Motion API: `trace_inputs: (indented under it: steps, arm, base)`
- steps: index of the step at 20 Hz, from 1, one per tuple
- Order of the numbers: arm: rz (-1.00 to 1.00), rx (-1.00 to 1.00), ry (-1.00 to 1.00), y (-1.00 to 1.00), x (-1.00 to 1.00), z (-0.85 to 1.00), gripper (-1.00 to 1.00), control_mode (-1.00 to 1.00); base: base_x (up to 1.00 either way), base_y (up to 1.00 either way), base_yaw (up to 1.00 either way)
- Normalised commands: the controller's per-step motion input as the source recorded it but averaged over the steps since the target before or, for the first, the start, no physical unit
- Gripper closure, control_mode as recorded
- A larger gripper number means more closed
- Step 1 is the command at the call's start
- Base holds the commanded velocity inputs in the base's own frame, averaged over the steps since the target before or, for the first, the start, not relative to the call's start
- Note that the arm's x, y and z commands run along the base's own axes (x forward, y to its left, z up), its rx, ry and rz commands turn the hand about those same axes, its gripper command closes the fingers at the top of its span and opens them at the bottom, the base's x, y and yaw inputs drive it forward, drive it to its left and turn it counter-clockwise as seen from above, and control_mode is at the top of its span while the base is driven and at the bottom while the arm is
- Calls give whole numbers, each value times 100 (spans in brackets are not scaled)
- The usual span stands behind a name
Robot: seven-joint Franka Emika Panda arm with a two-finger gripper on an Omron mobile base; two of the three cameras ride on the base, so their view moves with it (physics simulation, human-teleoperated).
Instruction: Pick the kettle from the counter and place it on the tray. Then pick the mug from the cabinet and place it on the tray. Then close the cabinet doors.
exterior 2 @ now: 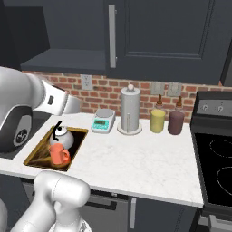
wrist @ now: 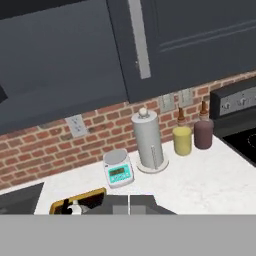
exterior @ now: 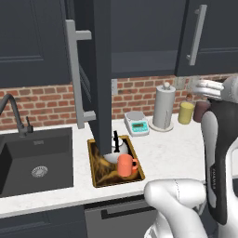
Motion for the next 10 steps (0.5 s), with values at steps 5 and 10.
trace_inputs:
  steps: [5, 10]
  arm:
    - [-2, -23, 3, 64, -18, 0, 100, -100]
    - [-2, -20, -4, 56, -9, 0, 100, -100]
  base:
    - [0, 0, 0]
    - [0, 0, 0]
